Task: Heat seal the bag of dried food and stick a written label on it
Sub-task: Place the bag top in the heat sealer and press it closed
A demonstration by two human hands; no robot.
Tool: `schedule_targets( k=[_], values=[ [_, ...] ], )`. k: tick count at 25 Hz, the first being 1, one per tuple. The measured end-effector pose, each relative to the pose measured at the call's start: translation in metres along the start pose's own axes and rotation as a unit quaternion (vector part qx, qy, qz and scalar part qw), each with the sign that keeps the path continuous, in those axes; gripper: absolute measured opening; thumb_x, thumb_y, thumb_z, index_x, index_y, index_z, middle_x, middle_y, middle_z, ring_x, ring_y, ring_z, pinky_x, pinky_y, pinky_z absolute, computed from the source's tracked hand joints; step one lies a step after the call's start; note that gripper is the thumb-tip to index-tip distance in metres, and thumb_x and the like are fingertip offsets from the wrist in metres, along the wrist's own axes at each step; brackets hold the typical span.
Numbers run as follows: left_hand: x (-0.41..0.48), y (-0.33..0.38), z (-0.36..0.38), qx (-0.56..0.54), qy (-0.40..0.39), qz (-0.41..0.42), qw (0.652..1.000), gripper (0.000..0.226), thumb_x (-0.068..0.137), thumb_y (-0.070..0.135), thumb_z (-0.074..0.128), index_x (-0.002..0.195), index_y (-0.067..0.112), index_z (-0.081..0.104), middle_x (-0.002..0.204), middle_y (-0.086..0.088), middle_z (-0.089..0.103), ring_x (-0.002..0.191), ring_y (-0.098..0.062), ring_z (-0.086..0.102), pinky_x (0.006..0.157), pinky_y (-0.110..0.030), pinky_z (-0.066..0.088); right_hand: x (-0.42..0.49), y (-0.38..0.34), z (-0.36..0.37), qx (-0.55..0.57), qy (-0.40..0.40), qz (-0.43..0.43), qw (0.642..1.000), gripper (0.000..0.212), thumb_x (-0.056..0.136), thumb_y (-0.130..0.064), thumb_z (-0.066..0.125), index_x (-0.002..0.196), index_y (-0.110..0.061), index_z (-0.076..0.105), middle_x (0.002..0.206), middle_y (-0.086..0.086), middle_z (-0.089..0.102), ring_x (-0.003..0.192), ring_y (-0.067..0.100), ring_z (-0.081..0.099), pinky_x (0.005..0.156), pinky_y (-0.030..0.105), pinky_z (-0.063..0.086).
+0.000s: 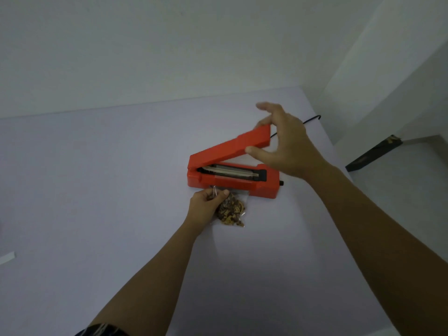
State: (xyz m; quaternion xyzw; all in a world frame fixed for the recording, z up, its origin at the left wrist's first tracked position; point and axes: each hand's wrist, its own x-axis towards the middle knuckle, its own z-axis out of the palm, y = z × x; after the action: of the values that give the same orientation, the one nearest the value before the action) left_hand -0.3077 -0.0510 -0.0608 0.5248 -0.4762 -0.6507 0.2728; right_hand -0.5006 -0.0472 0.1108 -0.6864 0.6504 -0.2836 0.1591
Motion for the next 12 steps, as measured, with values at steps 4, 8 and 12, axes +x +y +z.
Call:
schedule_targets(
  k=[4, 8, 12],
  values=[
    [0.001, 0.001, -0.001, 0.004, -0.006, -0.01, 1.0, 0.028, 0.083, 0.026, 0.068, 0.086, -0.002, 0.068, 0.092, -0.019, 0.071, 0.088, -0.024, 0.067, 0.08, -0.035, 0.056, 0.042, -0.053, 0.005, 0.061, -0.001, -0.034, 0.998, 0.085, 0.061, -0.049, 0.077, 0.131, -0.029, 0.033, 0.096, -0.007, 0.063, 0.104, 0.013, 0.056, 0.105, 0.051, 0.033],
    [0.001, 0.002, -0.001, -0.002, -0.004, -0.021, 1.0, 0.027, 0.082, 0.026, 0.069, 0.087, -0.001, 0.069, 0.093, -0.015, 0.072, 0.091, -0.025, 0.068, 0.076, -0.032, 0.057, 0.068, -0.097, 0.023, 0.103, -0.059, -0.073, 0.99, 0.09, 0.066, -0.047, 0.077, 0.138, -0.024, 0.028, 0.11, -0.004, 0.065, 0.117, 0.014, 0.052, 0.109, 0.043, 0.03],
    [-0.002, 0.005, -0.001, -0.001, -0.007, -0.023, 1.0, 0.024, 0.084, 0.025, 0.067, 0.089, 0.002, 0.069, 0.093, -0.01, 0.072, 0.09, -0.021, 0.068, 0.066, -0.02, 0.055, 0.061, -0.072, 0.023, 0.2, -0.078, -0.008, 0.977, 0.074, 0.085, -0.046, 0.058, 0.144, -0.027, 0.018, 0.143, -0.003, 0.044, 0.133, 0.006, 0.035, 0.104, 0.024, 0.024]
  ],
)
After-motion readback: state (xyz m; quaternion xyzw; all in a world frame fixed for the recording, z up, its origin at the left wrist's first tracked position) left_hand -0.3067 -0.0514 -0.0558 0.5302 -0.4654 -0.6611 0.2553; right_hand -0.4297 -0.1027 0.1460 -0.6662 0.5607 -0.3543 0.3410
